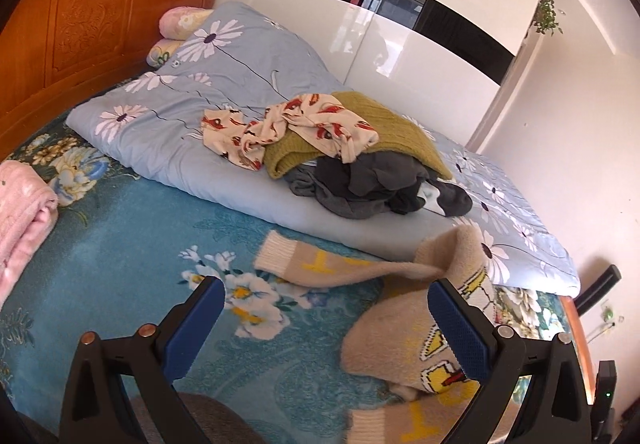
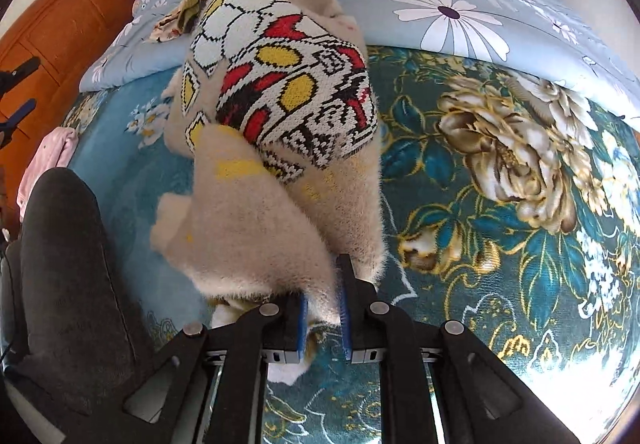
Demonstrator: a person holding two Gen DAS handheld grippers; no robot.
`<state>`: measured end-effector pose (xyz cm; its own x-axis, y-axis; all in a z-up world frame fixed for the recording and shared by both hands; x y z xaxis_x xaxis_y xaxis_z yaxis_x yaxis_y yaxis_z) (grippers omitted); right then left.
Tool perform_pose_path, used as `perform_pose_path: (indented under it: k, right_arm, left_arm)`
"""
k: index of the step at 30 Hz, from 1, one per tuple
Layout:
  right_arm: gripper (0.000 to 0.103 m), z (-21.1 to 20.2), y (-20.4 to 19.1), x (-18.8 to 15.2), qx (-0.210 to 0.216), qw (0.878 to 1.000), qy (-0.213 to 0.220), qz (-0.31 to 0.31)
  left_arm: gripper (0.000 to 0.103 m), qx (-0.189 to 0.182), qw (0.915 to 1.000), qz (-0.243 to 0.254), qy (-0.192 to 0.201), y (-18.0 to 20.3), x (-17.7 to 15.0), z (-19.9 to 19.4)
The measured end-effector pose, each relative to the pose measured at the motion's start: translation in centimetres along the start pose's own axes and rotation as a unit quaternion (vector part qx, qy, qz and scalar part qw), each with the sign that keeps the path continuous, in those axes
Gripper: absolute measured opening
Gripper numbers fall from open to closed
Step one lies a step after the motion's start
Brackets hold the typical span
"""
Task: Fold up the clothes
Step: 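Carry the beige sweater with the right gripper onto the teal rug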
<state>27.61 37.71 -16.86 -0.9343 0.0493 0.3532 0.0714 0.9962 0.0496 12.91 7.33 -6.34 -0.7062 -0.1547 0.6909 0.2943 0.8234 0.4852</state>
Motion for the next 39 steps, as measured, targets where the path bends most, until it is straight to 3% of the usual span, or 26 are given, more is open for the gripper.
perform_pose_path:
  k: [2, 4, 7, 9, 11, 14, 17, 19, 24, 26, 29, 31, 33, 36, 39]
  right_arm:
    - [0.02, -1.9, 0.3, -0.1, 0.013, 1.0, 0.008, -0.023]
    - [0.032, -4.0, 1.1, 0.6, 0.048, 0.998, 0.021, -0.017]
    - [0.048, -5.5, 3.8, 3.5, 0.072, 0.994, 0.074, 0.044]
    - [0.052, -3.9, 6.0, 5.8, 0.098, 0.983, 0.097, 0.118]
    - [0.053, 0.0, 8.2, 7.5, 0.126, 0.966, 0.087, 0.21]
    - [0.053, 5.5, 9.8, 9.8, 0.181, 0.929, 0.053, 0.318]
    - [0.057, 10.0, 9.8, 12.2, 0.232, 0.891, 0.021, 0.39]
    - [0.06, 12.0, 9.2, 13.9, 0.244, 0.879, 0.011, 0.409]
    - [0.062, 14.7, 6.3, 16.8, 0.248, 0.89, -0.021, 0.382]
    - [0.062, 15.1, 5.1, 17.4, 0.257, 0.891, -0.028, 0.374]
    - [0.059, 14.6, 3.6, 17.9, 0.221, 0.916, -0.026, 0.335]
    - [0.028, 13.8, 3.0, 18.1, 0.216, 0.922, -0.022, 0.321]
    - [0.011, 12.5, 2.8, 18.2, 0.215, 0.924, -0.014, 0.315]
    - [0.008, 8.4, 3.2, 18.4, 0.209, 0.932, 0.042, 0.291]
    - [0.007, 1.9, 6.1, 17.7, 0.182, 0.93, 0.133, 0.291]
  left_arm:
    - [0.103, -0.021, 0.9995, -0.016, -0.015, 0.6, -0.9, 1.6]
    - [0.103, -0.026, 0.9983, -0.028, -0.044, 0.8, -2.2, 3.9]
    - [0.103, -0.012, 0.9939, -0.046, -0.1, 0.5, -4.8, 7.6]
    - [0.103, -0.012, 0.9889, -0.065, -0.133, 0.2, -6.6, 9.3]
    - [0.103, -0.001, 0.9856, -0.075, -0.152, -0.1, -8.1, 10.0]
    - [0.103, 0.002, 0.9827, -0.082, -0.166, -0.2, -9.1, 10.7]
    - [0.103, -0.005, 0.9787, -0.109, -0.174, -0.7, -9.3, 12.1]
    - [0.103, -0.006, 0.9738, -0.139, -0.18, -1.3, -9.7, 13.1]
    - [0.102, -0.012, 0.9586, -0.206, -0.197, -2.5, -10.9, 15.2]
    - [0.102, -0.02, 0.9569, -0.211, -0.198, -2.6, -11.3, 15.3]
    - [0.102, -0.029, 0.9576, -0.208, -0.197, -2.5, -11.6, 15.3]
    - [0.102, -0.036, 0.9568, -0.211, -0.196, -2.5, -11.7, 15.4]
    - [0.102, -0.047, 0.9559, -0.214, -0.196, -2.3, -11.9, 15.5]
    - [0.102, -0.056, 0.9571, -0.208, -0.194, -1.9, -11.8, 15.2]
    - [0.102, -0.062, 0.9582, -0.207, -0.187, -1.8, -11.4, 15.0]
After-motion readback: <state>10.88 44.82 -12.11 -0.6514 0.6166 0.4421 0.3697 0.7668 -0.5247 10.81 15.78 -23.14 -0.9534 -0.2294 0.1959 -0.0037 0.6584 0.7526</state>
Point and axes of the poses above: each gripper's, at about its wrist camera, not at the fingertips, and z roughly the way its jaws point, y to its right, x to its top, the point moved 8 cm from there along z, roughly the way its jaws point, and after that the axes turned 11 degrees about -x, right-handed, at the moved point
